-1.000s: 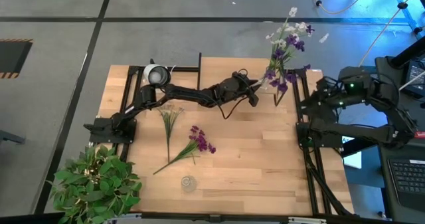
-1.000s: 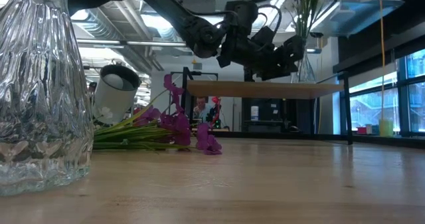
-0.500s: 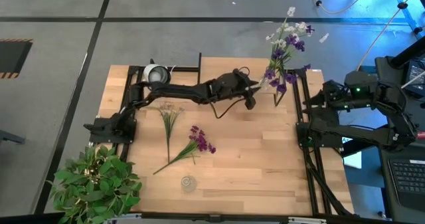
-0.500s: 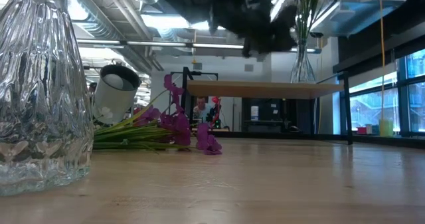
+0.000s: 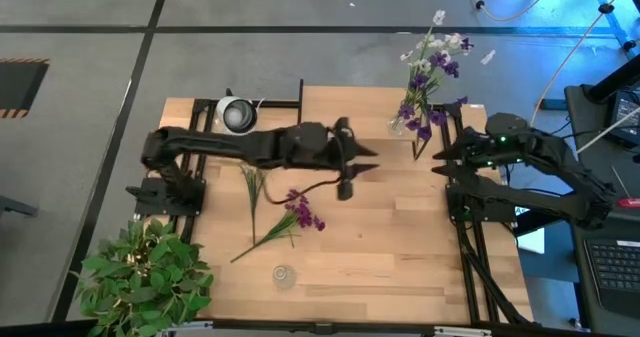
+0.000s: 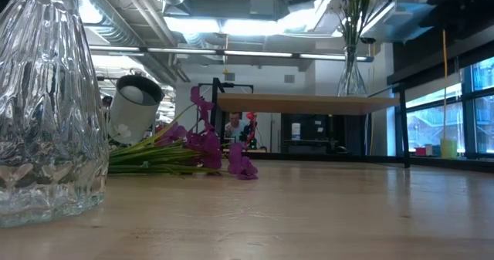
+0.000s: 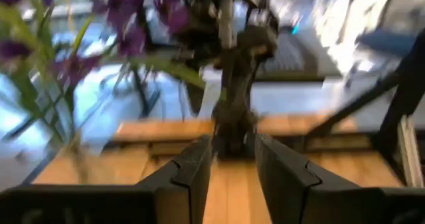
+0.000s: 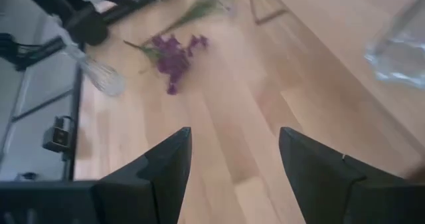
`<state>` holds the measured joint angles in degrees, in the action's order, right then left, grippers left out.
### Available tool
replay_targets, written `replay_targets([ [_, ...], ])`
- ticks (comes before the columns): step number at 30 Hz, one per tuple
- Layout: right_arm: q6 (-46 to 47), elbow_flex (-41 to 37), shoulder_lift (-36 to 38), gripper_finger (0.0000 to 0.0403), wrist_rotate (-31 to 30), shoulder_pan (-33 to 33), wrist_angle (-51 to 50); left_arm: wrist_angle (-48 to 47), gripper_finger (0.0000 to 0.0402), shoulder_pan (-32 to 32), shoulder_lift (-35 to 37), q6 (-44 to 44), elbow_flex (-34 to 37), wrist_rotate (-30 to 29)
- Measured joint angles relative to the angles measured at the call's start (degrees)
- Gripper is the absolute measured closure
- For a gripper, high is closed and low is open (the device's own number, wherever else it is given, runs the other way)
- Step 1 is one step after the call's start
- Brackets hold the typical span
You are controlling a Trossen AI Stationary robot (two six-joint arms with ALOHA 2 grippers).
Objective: Pick and place flowers into a vace then onto a shelf
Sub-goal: Put the violet flowers into the transparent vase
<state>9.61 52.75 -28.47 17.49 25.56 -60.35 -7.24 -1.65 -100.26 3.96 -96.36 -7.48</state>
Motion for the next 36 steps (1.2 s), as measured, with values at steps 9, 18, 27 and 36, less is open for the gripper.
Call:
replay_targets([
  [9,3.3,-14.4,6.8,0.0175,5.0,-3.8,23.4,-23.7,0.0288,-8.8,5.9,-13.1,0.0,-10.6],
  [18,6.8,-23.5,4.2,0.0175,5.2,-11.2,42.1,-37.7,0.0288,-13.1,5.9,-29.4,0.0,-9.0],
  [27,6.6,-27.1,2.5,0.0175,5.2,-16.1,49.1,-50.8,0.0288,-17.0,5.9,-45.3,3.9,-3.8],
  [36,6.7,-27.1,2.2,0.0175,4.3,-17.3,49.4,-50.9,0.0288,-21.2,5.9,-60.0,16.2,2.9],
])
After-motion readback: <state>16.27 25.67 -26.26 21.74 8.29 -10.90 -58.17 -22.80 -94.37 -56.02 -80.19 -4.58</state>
